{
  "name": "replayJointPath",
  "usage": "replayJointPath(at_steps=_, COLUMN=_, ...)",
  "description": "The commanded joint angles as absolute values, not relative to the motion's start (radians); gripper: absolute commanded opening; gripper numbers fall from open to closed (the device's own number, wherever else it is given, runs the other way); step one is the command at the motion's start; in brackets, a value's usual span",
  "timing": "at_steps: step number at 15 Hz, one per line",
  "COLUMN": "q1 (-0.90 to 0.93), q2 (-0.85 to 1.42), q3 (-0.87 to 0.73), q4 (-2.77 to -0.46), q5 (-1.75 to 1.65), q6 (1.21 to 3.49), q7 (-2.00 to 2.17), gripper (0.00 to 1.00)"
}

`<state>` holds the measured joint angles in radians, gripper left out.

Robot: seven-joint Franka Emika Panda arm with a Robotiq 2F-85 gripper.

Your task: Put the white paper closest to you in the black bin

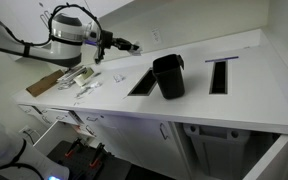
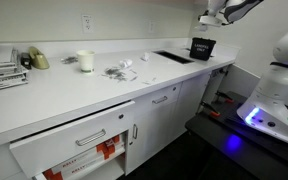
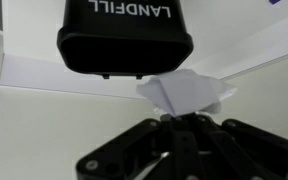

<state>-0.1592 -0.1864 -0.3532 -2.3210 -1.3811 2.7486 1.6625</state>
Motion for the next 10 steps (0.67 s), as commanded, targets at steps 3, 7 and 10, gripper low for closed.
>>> replayJointPath(at_steps=3, q1=-0.175, q2=-0.011, q3=-0.419, q4=-2.162, q5=-1.232, q6=2.758, q7=1.648, gripper=0.03)
replayJointPath(at_steps=7, q1=-0.183, q2=0.111, q3=-0.441, q4=-2.06, q5=-1.043, q6=2.754, q7=1.584, gripper=0.03)
replayJointPath(at_steps=10, q1=-0.245, q2=0.178, q3=-0.376, q4=-2.006, q5=-0.862, q6=2.724, q7=1.438, gripper=0.03)
